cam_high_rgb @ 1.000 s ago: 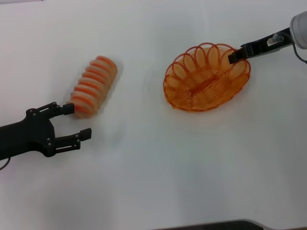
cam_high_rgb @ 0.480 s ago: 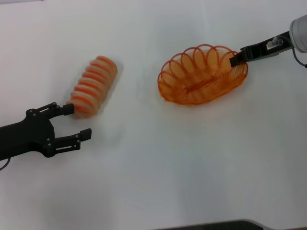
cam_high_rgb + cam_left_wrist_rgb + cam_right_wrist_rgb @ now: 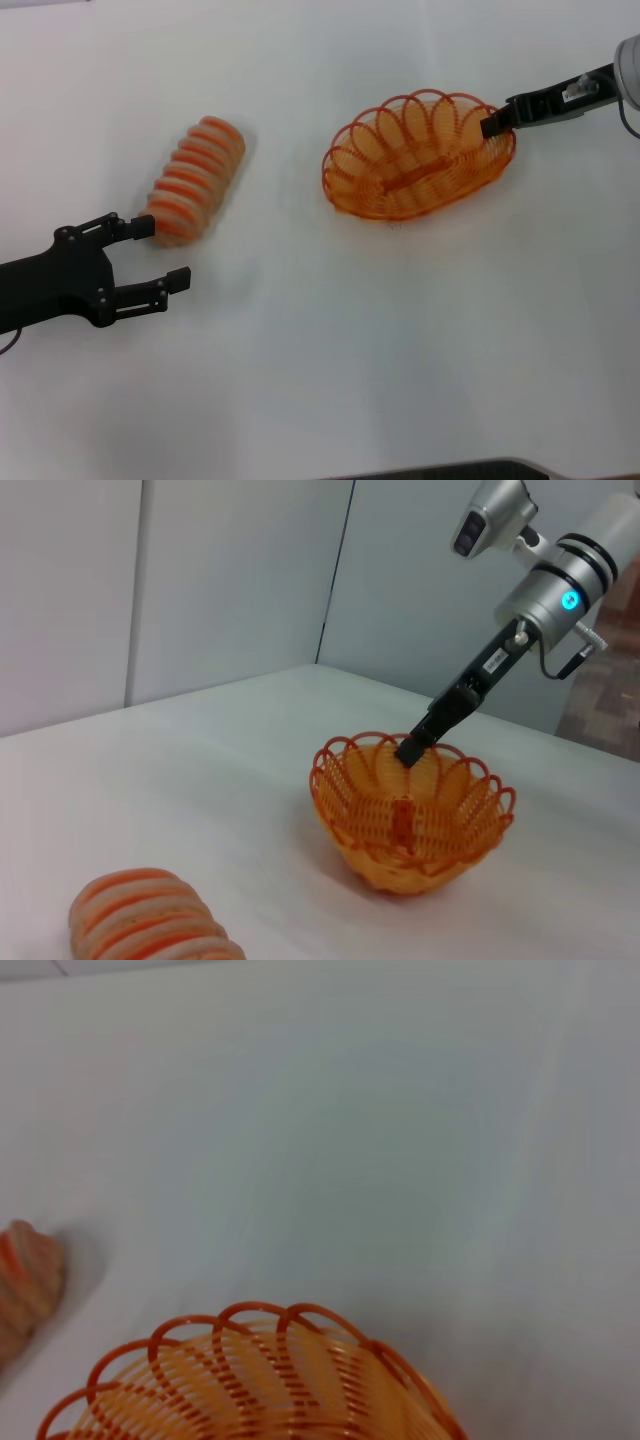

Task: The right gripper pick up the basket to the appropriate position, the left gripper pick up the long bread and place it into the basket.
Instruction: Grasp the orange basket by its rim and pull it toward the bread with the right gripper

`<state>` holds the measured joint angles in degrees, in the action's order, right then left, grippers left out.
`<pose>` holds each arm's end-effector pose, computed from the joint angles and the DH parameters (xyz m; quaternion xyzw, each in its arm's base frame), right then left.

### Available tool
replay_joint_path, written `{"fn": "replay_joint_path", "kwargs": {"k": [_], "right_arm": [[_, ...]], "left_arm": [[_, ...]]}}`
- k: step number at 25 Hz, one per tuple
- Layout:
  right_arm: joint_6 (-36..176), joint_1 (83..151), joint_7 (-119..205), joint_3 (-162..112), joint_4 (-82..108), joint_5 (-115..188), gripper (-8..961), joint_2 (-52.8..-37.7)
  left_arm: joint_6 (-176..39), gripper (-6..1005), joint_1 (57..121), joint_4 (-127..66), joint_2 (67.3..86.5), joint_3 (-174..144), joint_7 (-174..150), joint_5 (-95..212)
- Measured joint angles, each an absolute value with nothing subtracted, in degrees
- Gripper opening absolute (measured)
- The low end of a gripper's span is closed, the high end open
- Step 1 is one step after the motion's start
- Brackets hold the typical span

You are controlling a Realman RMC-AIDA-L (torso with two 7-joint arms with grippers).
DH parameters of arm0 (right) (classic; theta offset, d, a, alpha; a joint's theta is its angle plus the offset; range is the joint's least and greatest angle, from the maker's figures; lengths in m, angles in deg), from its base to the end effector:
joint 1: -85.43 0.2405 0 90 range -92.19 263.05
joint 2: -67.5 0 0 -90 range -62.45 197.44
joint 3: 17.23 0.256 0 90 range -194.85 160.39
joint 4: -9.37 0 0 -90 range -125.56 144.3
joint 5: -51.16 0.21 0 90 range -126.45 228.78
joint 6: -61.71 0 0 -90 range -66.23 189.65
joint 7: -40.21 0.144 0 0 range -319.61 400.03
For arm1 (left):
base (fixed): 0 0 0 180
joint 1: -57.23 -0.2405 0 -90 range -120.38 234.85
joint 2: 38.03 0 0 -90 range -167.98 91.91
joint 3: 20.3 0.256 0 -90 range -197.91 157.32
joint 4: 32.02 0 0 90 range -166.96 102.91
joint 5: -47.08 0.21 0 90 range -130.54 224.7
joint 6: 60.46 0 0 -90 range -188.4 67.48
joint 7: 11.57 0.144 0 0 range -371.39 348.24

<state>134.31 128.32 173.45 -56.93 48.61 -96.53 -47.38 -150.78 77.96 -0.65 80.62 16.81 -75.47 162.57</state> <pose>0.2825 0.4007 0.0258 -0.8198 0.5326 0.0075 0.2101 -0.3194 0.2678 -0.0130 -0.9361 -0.2119 -0.2341 0.1552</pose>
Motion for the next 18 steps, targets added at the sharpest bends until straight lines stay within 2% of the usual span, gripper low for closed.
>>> {"fn": "replay_joint_path", "kwargs": {"k": [4, 9, 18], "right_arm": [[136.0, 127.9, 173.6, -56.7, 48.6, -93.3, 97, -46.76], [136.3, 128.0, 174.8, -56.3, 48.4, -92.7, 97, -46.67], [135.0, 129.0, 178.8, -55.9, 47.7, -92.1, 93, -47.57]], "left_arm": [[-150.7, 858, 77.9, -0.6, 80.62, 16.8, -75.5, 162.6], [-150.7, 857, 77.9, -0.6, 80.67, 16.7, -75.5, 162.5], [-150.2, 855, 77.6, 1.3, 81.53, 16.7, -75.4, 162.4]]}}
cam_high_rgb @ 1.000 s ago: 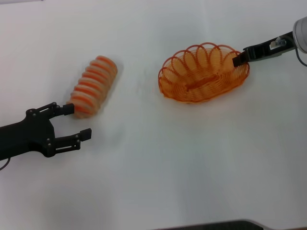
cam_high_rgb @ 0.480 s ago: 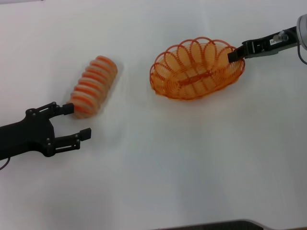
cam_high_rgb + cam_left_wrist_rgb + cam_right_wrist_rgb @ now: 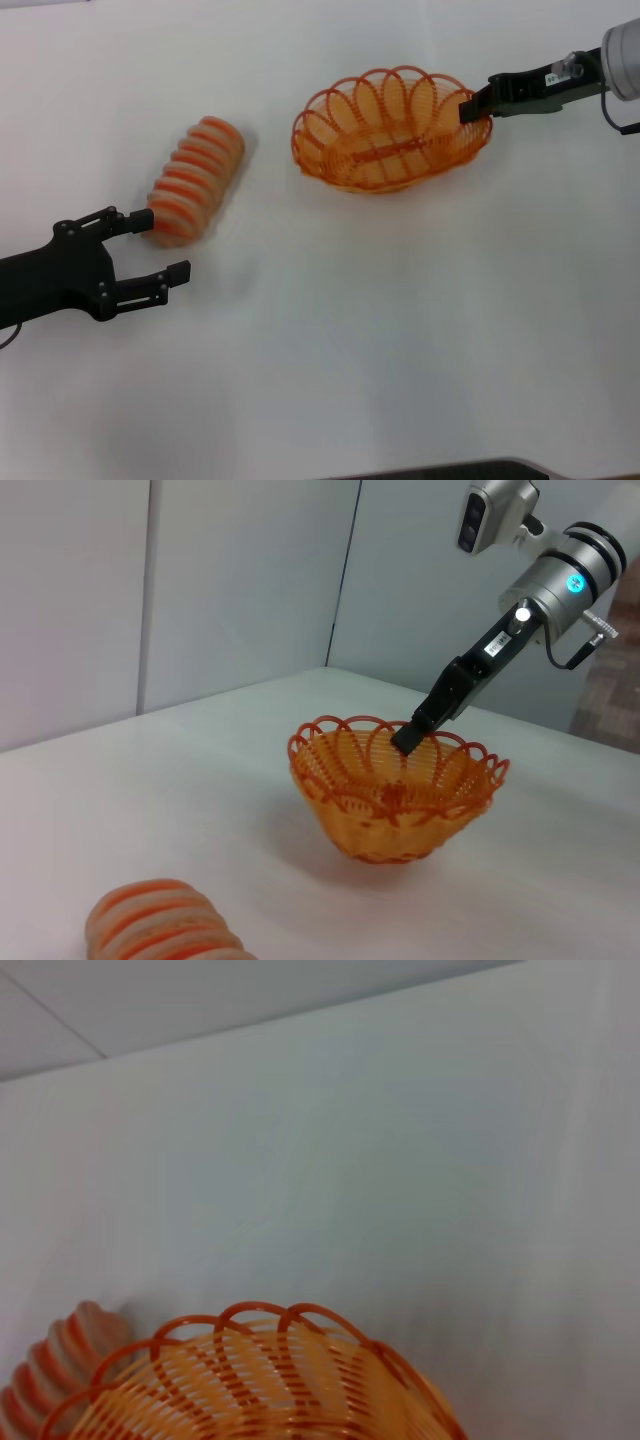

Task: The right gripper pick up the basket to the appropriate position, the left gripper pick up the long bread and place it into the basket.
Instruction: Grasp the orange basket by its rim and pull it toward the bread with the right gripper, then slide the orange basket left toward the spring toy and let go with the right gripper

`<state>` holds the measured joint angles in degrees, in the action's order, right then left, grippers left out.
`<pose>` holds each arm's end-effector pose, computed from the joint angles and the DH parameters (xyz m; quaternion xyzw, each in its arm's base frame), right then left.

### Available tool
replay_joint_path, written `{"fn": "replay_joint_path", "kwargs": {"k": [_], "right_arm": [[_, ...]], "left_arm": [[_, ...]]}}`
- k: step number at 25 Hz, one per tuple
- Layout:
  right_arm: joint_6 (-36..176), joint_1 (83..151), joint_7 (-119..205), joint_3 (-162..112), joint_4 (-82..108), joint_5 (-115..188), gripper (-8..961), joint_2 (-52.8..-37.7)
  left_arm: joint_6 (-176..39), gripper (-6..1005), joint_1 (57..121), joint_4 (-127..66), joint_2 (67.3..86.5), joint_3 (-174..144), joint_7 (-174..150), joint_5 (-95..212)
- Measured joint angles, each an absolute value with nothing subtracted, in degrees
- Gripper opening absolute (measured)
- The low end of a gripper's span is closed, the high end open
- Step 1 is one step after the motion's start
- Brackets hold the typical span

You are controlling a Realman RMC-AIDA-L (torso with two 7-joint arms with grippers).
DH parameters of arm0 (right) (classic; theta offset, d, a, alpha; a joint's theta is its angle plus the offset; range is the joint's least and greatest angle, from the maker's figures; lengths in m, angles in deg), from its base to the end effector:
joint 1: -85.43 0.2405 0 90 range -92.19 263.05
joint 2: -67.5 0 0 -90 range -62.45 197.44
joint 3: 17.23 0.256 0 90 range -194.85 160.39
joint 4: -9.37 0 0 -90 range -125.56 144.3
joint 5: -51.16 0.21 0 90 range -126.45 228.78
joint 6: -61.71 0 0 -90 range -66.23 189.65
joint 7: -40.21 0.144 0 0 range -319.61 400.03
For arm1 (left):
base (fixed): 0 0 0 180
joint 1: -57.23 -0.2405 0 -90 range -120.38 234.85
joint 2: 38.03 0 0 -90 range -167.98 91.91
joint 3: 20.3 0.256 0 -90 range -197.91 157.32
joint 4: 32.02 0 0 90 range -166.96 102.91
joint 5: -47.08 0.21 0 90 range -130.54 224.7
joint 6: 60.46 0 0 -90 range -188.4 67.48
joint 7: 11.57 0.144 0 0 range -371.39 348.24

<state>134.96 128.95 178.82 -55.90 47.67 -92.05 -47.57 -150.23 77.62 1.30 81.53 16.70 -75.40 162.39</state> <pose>0.2693 0.4043 0.0216 -0.7910 0.5786 0.0607 0.1892 -0.3176 0.2702 -0.0128 -0.9363 -0.2051 -0.2317 0.1663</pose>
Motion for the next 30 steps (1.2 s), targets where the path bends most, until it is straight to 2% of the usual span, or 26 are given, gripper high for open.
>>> {"fn": "replay_joint_path", "kwargs": {"k": [4, 30], "right_arm": [[133.2, 129.4, 180.0, -56.1, 46.2, -90.8, 94, -47.85], [127.2, 129.7, 180.9, -56.5, 41.0, -86.8, 94, -49.72]], "left_arm": [[-149.9, 854, 77.5, 2.2, 81.99, 16.8, -75.4, 162.5], [-148.6, 854, 78.0, 2.5, 82.03, 17.2, -75.4, 162.7]]}}
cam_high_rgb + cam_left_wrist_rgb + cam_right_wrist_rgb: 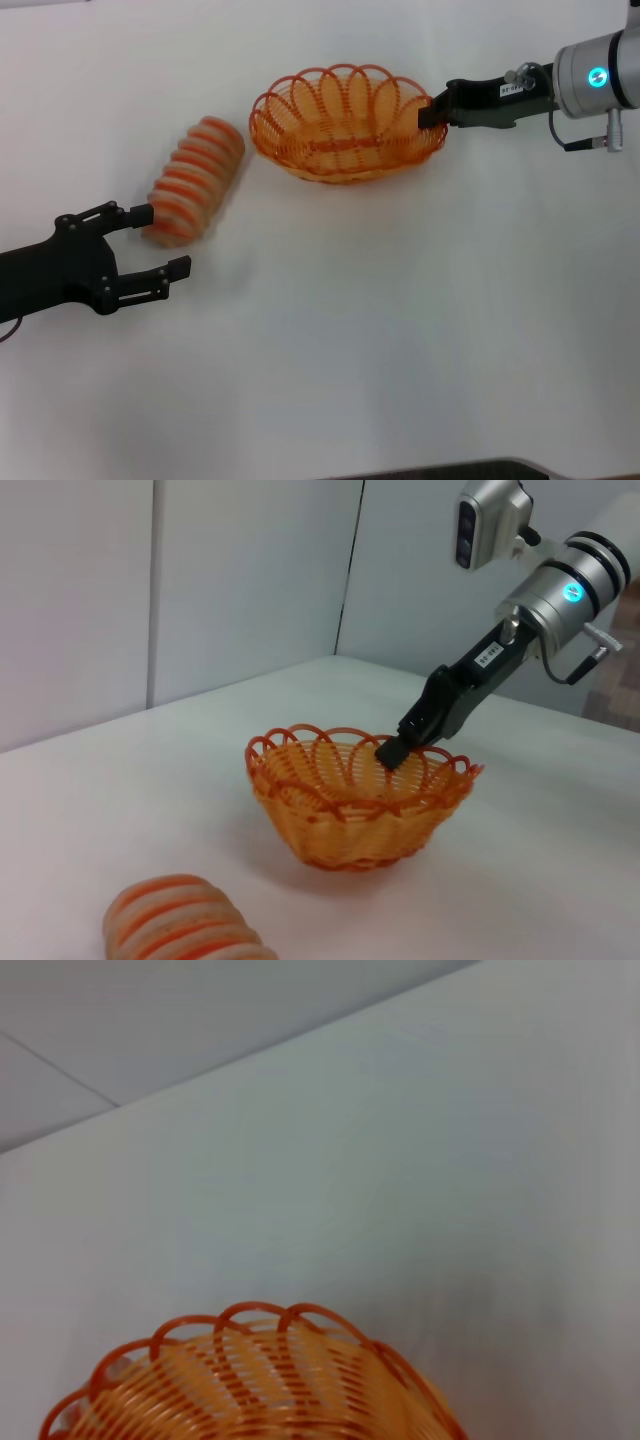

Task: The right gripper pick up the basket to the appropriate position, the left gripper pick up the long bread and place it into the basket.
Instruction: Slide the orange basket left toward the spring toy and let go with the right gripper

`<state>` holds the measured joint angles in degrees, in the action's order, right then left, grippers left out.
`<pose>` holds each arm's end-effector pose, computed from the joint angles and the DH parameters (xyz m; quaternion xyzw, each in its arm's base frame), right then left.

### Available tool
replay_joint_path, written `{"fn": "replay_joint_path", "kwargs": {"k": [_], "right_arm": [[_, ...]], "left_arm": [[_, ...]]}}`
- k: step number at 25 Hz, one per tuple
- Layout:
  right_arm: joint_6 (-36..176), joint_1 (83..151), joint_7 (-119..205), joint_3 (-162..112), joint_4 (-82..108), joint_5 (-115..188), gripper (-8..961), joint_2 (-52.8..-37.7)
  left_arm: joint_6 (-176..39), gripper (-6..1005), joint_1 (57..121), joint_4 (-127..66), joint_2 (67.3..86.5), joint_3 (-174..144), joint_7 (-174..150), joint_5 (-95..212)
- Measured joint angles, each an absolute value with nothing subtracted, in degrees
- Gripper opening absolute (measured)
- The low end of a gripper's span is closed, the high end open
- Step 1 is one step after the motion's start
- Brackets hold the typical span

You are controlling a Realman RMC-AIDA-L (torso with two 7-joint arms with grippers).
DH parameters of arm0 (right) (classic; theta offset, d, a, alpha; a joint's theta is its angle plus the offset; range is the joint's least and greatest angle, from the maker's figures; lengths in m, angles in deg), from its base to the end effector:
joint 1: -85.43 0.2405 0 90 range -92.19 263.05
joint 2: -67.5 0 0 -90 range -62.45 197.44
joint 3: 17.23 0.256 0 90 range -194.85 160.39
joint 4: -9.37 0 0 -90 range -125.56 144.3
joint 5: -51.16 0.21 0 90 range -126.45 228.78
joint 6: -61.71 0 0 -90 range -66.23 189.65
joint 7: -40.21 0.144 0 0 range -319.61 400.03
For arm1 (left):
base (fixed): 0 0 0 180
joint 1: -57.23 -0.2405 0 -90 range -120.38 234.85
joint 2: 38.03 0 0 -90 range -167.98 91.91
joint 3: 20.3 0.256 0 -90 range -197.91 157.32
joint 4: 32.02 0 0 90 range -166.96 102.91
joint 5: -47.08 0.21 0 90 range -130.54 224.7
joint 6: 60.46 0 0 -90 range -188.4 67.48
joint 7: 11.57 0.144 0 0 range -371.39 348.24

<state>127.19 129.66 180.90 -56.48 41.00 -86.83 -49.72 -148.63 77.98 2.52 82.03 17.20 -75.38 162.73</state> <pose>0.2655 0.4049 -0.0140 -0.7554 0.6212 0.1061 0.1797 -0.3164 0.2757 -0.0140 -0.9394 -0.1978 -0.2193 0.1743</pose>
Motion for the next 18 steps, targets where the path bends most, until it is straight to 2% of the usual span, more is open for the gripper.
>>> {"fn": "replay_joint_path", "kwargs": {"k": [18], "right_arm": [[124.6, 129.2, 179.6, -56.4, 38.3, -86.8, 94, -50.56]], "left_arm": [[-148.3, 855, 78.0, 2.5, 82.02, 17.4, -75.4, 162.8]]}}
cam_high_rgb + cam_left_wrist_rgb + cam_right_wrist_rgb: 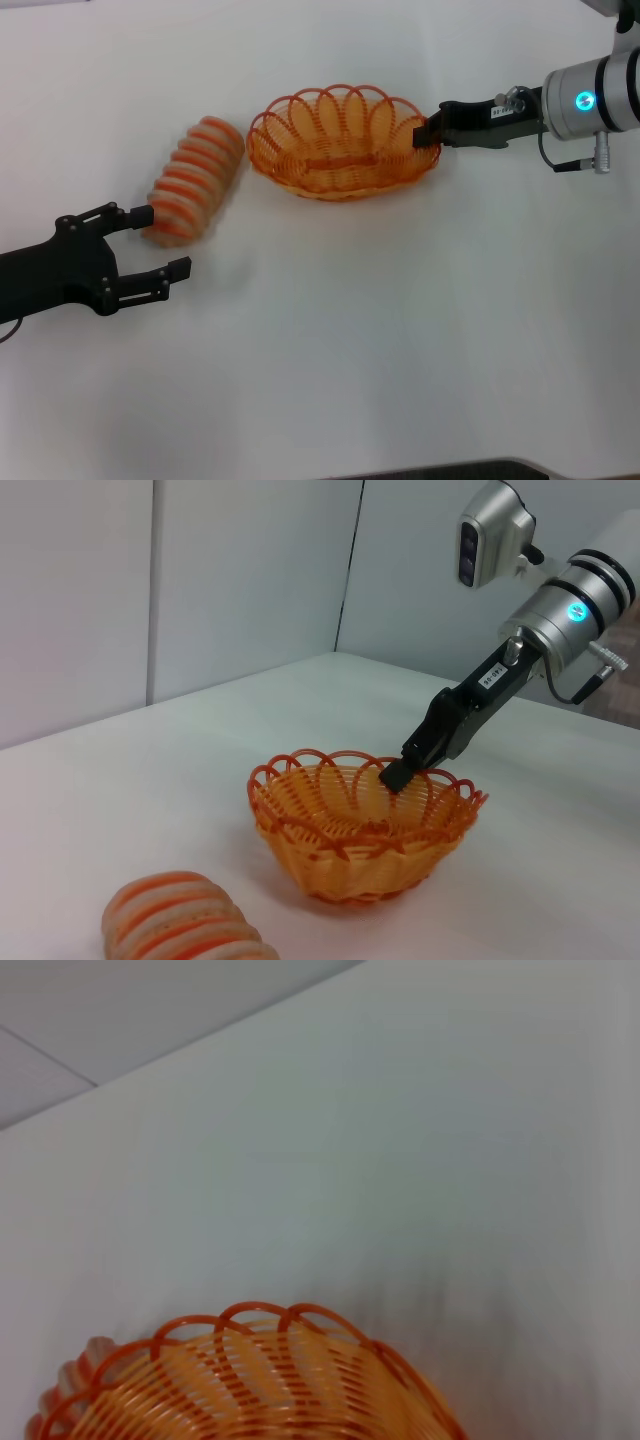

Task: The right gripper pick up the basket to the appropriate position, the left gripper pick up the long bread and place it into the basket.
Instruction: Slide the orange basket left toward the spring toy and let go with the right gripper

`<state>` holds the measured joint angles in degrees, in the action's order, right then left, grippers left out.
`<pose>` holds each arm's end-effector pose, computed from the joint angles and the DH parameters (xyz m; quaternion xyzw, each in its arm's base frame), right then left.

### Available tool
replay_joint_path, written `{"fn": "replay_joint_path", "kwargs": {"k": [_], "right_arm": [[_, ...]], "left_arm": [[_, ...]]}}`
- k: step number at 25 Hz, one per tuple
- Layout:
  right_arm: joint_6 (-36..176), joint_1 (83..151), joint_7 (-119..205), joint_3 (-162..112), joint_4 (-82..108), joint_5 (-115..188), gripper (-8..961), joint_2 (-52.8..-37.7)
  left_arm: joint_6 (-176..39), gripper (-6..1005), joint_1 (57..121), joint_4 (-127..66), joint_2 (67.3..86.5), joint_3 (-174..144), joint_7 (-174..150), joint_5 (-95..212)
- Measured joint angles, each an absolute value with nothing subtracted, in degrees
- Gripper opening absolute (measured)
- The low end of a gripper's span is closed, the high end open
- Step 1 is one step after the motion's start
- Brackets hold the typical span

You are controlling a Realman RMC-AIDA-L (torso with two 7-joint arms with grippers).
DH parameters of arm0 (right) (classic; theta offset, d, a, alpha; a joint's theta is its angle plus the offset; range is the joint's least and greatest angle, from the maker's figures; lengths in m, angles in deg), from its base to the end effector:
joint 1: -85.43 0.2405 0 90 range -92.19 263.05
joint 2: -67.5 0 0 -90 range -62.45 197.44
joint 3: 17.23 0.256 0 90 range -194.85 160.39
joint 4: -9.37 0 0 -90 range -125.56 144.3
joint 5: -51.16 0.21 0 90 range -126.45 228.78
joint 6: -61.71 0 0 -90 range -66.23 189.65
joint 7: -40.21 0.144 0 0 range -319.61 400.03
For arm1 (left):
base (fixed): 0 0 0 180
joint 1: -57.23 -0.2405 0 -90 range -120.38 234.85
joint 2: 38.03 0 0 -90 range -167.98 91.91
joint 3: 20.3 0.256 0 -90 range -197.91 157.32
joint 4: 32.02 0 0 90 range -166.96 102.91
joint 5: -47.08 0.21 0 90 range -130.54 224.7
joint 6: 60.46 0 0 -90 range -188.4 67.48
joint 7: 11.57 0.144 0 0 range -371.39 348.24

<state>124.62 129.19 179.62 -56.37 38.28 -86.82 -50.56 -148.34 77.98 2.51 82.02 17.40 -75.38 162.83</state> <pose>0.2732 0.3973 -0.0287 -0.7493 0.6295 0.1017 0.1786 -0.3169 0.2759 -0.0146 -0.9400 -0.1980 -0.2165 0.1743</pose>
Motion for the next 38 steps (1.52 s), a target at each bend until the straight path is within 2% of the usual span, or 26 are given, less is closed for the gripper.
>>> {"fn": "replay_joint_path", "kwargs": {"k": [3, 14, 24, 29, 32, 38], "right_arm": [[124.6, 129.1, 179.6, -56.0, 38.3, -86.5, 94, -50.63], [125.4, 128.4, 179.3, -55.9, 38.3, -83.1, 205, -50.47], [125.8, 127.1, 178.8, -55.8, 38.3, -79.5, 402, -50.32], [125.9, 125.7, 178.2, -55.8, 38.7, -78.2, 572, -50.25], [126.7, 124.8, 176.6, -55.8, 39.1, -76.2, 675, -49.83], [130.8, 122.3, 172.1, -55.8, 40.8, -70.1, 797, -48.75]], "left_arm": [[-148.3, 855, 78.0, 2.4, 82.02, 17.4, -75.4, 162.8], [-147.8, 855, 78.0, 2.4, 82.17, 17.4, -75.4, 163.8], [-147.7, 855, 78.2, 2.5, 82.2, 17.1, -75.4, 163.8], [-147.6, 855, 78.5, 2.5, 82.29, 17.0, -75.4, 163.6], [-147.6, 855, 78.6, 2.5, 82.33, 16.8, -75.4, 163.6], [-147.4, 854, 78.6, 2.5, 82.75, 16.2, -75.7, 163.2]]}}
